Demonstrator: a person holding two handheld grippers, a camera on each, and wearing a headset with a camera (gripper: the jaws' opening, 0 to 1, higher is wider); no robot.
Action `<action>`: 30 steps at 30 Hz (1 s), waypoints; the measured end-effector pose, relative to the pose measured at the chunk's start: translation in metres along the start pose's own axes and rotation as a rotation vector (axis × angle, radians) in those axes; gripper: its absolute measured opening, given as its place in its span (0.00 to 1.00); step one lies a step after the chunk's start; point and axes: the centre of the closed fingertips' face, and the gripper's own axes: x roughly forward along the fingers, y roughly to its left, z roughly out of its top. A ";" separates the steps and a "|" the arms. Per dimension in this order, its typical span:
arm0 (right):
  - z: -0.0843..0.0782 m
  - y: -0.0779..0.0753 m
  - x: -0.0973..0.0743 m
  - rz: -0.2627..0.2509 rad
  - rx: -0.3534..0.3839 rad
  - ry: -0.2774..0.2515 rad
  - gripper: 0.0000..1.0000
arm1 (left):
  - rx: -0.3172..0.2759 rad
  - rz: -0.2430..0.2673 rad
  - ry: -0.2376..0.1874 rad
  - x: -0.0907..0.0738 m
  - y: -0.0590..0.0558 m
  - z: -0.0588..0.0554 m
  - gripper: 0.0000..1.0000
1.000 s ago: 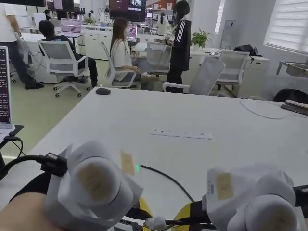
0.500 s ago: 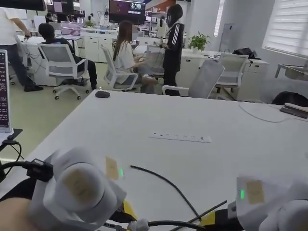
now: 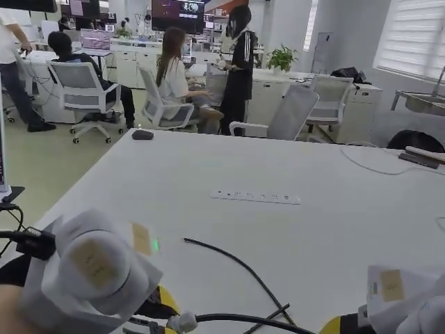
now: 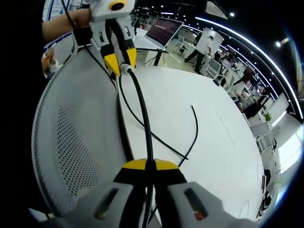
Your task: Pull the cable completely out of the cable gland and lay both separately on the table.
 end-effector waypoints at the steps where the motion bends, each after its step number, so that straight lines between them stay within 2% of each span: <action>1: -0.003 -0.001 0.000 -0.003 0.009 0.006 0.02 | -0.004 0.001 0.001 -0.001 0.001 -0.001 0.16; 7: -0.026 -0.011 -0.001 -0.023 0.062 0.059 0.02 | -0.026 0.020 0.006 -0.005 0.008 -0.007 0.16; 10: -0.029 -0.006 0.002 -0.011 0.066 0.097 0.02 | -0.027 0.022 0.009 -0.005 0.008 -0.007 0.16; 12: -0.026 -0.005 0.004 -0.021 0.061 0.111 0.03 | -0.021 0.029 0.021 -0.004 0.008 -0.007 0.16; 15: -0.008 -0.002 0.006 -0.020 0.031 0.080 0.10 | -0.020 0.021 0.011 -0.006 0.007 -0.001 0.16; 17: 0.014 0.006 0.009 0.011 -0.043 0.029 0.14 | -0.017 0.013 -0.003 -0.007 0.005 0.005 0.16; 20: 0.046 0.015 0.011 0.016 -0.121 -0.030 0.21 | 0.004 0.003 -0.013 -0.005 0.001 0.015 0.16; 21: 0.054 0.016 0.011 0.013 -0.125 -0.046 0.22 | 0.010 0.001 -0.014 -0.005 0.000 0.017 0.16; 24: 0.086 0.019 0.009 0.010 -0.139 -0.144 0.25 | 0.030 -0.010 -0.018 -0.003 -0.004 0.022 0.16; 27: 0.108 0.022 0.007 0.024 -0.118 -0.232 0.24 | 0.049 -0.026 -0.025 -0.002 -0.011 0.027 0.16; 30: 0.116 0.027 0.008 0.042 -0.149 -0.251 0.23 | 0.069 -0.042 -0.031 -0.001 -0.016 0.030 0.16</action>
